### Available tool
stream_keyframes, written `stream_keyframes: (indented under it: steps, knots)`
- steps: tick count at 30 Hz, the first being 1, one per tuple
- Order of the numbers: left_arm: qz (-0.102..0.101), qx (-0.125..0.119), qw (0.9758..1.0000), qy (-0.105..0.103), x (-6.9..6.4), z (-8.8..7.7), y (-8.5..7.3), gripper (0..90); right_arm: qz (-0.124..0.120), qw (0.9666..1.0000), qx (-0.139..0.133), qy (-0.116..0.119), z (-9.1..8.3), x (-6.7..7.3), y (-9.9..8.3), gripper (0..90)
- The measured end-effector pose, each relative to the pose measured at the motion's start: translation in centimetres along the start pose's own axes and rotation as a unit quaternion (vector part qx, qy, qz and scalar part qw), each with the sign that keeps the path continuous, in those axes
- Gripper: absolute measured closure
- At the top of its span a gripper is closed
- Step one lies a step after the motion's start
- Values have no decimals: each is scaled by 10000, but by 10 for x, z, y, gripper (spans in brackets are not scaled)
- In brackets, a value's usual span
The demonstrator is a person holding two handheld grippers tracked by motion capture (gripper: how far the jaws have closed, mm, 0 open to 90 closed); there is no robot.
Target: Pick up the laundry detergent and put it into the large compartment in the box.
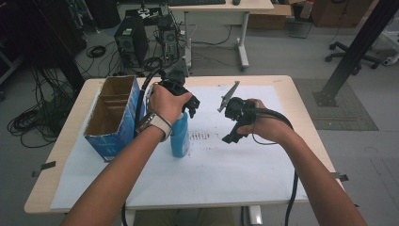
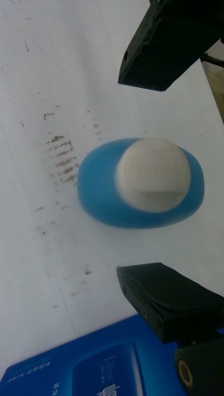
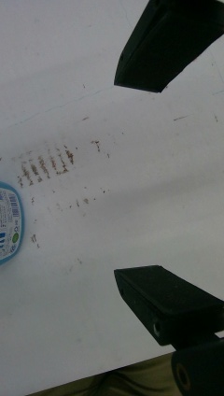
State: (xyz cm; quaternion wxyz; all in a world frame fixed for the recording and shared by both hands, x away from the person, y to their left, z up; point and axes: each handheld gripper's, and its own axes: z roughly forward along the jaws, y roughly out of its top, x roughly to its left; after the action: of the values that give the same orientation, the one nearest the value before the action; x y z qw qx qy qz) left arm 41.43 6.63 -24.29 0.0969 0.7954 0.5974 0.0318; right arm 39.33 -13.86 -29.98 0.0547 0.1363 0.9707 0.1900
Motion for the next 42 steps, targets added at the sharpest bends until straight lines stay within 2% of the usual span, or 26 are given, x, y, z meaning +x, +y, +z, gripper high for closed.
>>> stream_keyframes:
  steps: [17, 42]
  knots:
    - [-152, 93, 9998, -44, 5, 22, -2, 84, -27, 10000, 1, 30, 4, 1, 1, 74]
    - [-193, 236, 9995, -74, 6, 44, -3, 93, -4, 10000, 12, 54, 6, 0, 0, 74]
